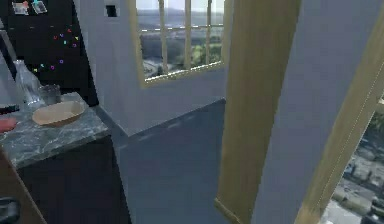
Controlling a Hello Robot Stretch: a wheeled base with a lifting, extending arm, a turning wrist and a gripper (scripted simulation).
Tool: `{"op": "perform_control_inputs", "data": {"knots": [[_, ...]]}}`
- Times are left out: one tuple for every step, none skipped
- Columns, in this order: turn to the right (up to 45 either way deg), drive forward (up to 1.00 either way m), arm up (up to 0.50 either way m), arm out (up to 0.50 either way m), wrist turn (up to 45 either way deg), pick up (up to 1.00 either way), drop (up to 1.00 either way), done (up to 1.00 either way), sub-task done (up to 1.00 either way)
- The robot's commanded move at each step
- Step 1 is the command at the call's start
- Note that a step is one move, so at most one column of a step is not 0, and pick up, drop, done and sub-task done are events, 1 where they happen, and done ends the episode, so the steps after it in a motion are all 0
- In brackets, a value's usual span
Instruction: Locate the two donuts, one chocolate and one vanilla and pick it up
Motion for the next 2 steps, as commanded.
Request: {"op": "perform_control_inputs", "data": {"knots": [[0.0, 0.95, 0.00, 0.00, 0.0, 0.00, 0.00, 0.00, 0.00], [-45.0, 0.00, 0.00, 0.00, 0.0, 0.00, 0.00, 0.00, 0.00]]}}
